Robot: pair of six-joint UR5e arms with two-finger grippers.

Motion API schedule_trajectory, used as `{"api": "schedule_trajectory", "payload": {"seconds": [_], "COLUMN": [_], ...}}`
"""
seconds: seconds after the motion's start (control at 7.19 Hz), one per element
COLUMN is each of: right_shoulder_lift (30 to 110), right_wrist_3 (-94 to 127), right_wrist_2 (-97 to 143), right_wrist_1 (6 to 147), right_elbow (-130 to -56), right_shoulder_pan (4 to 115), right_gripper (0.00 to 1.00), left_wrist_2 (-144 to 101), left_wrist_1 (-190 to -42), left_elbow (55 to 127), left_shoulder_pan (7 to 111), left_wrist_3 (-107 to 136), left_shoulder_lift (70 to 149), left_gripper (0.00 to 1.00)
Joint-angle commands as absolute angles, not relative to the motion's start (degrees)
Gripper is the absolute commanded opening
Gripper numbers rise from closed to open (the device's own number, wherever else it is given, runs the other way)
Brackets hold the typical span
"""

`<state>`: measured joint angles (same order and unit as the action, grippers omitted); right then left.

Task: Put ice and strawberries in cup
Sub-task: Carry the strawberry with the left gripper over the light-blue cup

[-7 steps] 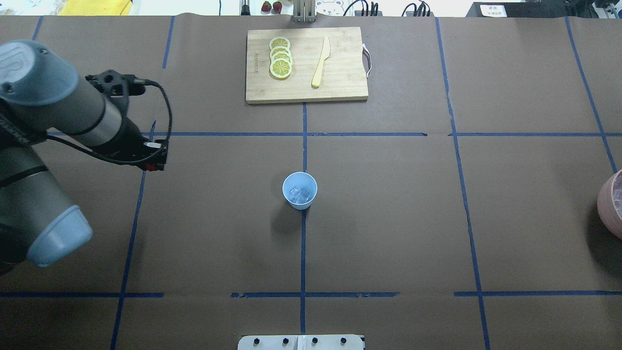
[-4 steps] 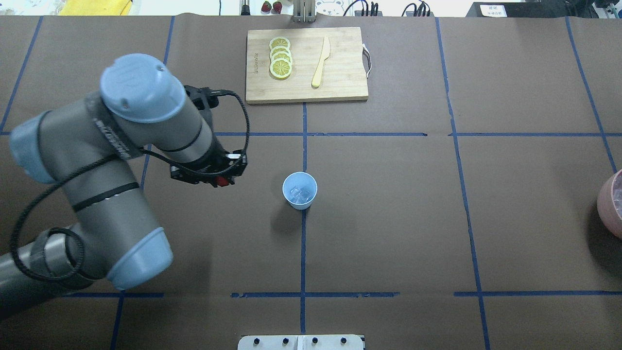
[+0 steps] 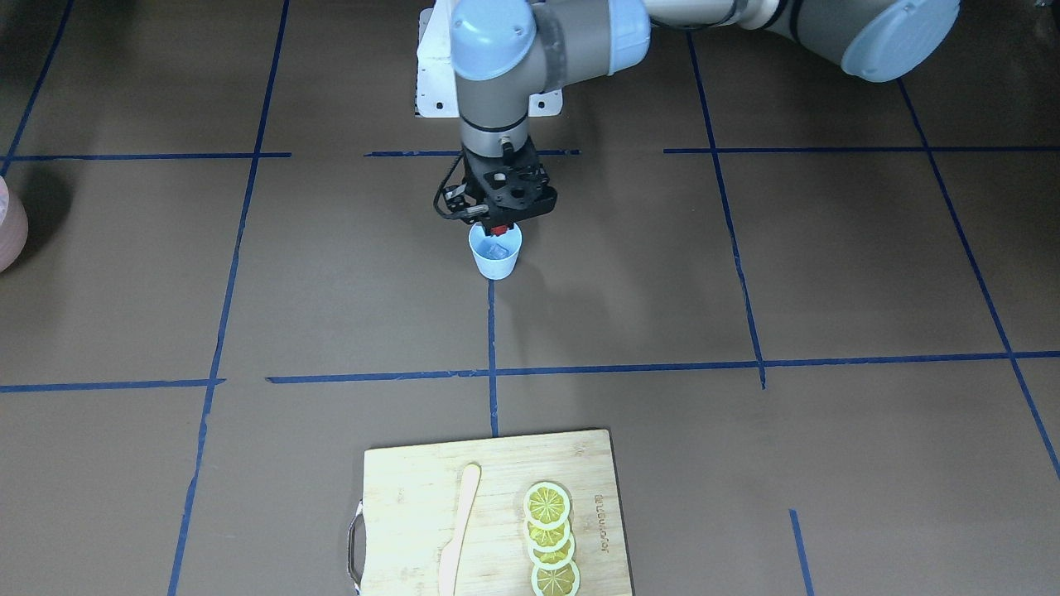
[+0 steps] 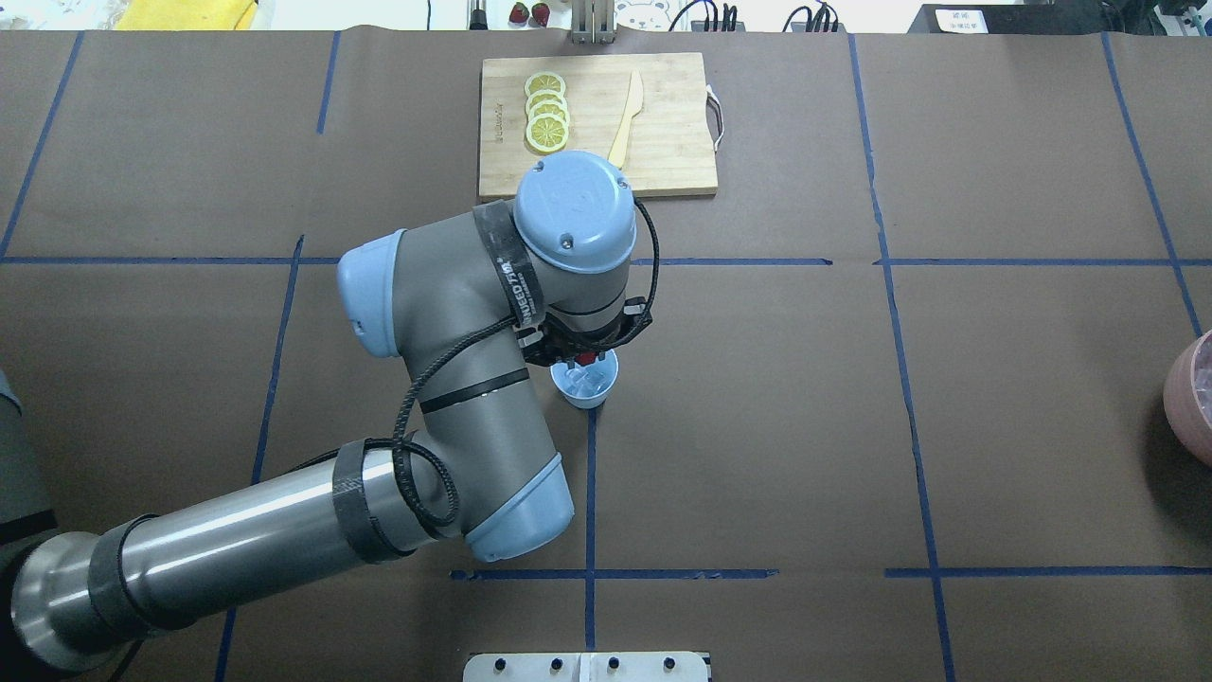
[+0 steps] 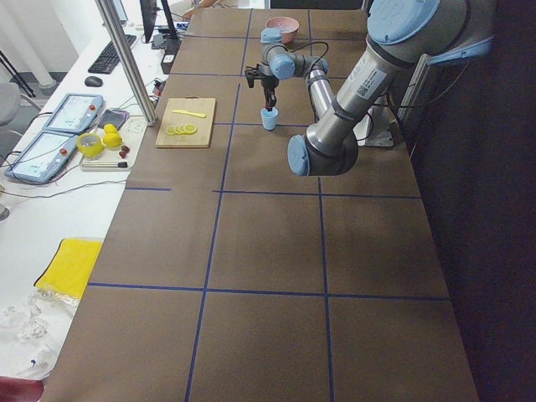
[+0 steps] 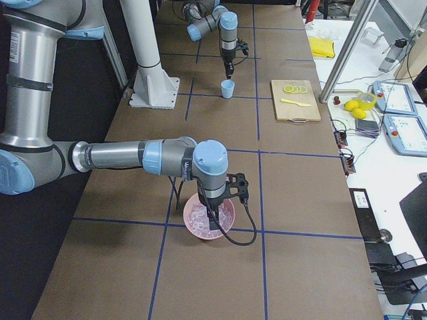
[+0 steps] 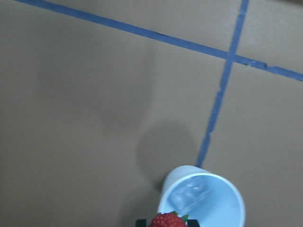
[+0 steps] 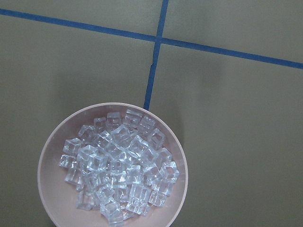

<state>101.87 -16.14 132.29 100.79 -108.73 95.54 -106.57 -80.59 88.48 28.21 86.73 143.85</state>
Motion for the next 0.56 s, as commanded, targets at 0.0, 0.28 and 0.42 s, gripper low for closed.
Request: {"api": "schedule_trajectory", "payload": {"seconds": [0.0, 0.28, 0.42], "right_shoulder_lift": [101.87, 101.87, 101.87], "right_wrist_3": [-16.17, -16.17, -16.17], "right_wrist_2": [132.28, 132.28, 132.28], "right_wrist_1": [100.72, 100.81, 100.72], "right_elbow": [-108.72, -108.72, -108.72], "right_shoulder_pan": [95.54, 95.54, 95.54], "right_gripper": [1.0, 1.0, 1.0], "left_wrist_2": [-106.17, -106.26, -106.26], "left_wrist_1": [-82.44, -82.44, -82.35], "left_elbow": [85.17, 85.51, 86.04], "left_shoulder_pan": [27.77, 27.86, 27.86], "left_wrist_3": [87.28, 86.58, 86.31], "left_shoulder_lift": [144.85, 144.49, 144.23], "left_gripper": [0.09, 0.47, 0.79]}}
